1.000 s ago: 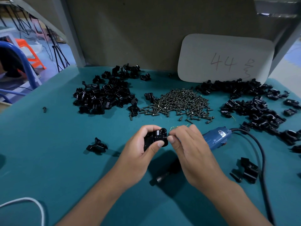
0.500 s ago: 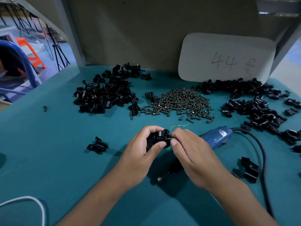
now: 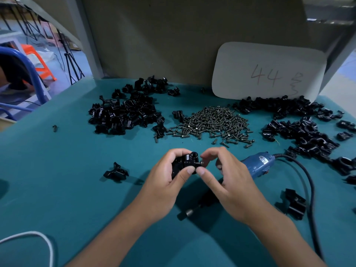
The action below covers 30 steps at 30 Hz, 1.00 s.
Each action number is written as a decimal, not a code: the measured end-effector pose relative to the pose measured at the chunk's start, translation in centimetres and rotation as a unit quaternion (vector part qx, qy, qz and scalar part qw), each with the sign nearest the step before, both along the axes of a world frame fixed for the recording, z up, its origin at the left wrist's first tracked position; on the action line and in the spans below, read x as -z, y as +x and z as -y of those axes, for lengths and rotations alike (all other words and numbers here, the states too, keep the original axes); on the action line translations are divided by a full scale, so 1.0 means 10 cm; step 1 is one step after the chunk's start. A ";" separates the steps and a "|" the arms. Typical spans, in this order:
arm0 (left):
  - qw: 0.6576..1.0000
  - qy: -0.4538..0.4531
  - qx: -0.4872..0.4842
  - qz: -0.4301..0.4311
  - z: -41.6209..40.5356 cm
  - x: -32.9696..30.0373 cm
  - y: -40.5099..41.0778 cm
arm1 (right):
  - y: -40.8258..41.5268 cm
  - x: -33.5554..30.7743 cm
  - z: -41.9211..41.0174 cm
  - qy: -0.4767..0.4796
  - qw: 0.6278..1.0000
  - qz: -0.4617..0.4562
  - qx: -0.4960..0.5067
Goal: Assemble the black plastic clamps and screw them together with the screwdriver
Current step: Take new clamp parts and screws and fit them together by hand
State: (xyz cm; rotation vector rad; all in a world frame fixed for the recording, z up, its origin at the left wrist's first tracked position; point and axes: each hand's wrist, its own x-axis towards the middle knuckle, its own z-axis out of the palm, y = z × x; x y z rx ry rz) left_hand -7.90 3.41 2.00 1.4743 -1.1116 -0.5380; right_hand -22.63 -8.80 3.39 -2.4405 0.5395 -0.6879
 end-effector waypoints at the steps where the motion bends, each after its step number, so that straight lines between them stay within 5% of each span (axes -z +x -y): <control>1: 1.000 0.001 0.001 -0.005 0.00 0.00 0.00 | 0.01 0.00 0.01 -0.018 1.000 0.014 0.002; 21: 1.000 0.013 -0.009 -0.009 0.02 0.05 -0.01 | 0.07 0.04 -0.11 0.065 0.997 0.032 0.036; 30: 0.999 -0.006 0.006 -0.044 0.03 0.05 0.04 | 0.06 -0.04 -0.13 0.013 0.995 0.100 0.012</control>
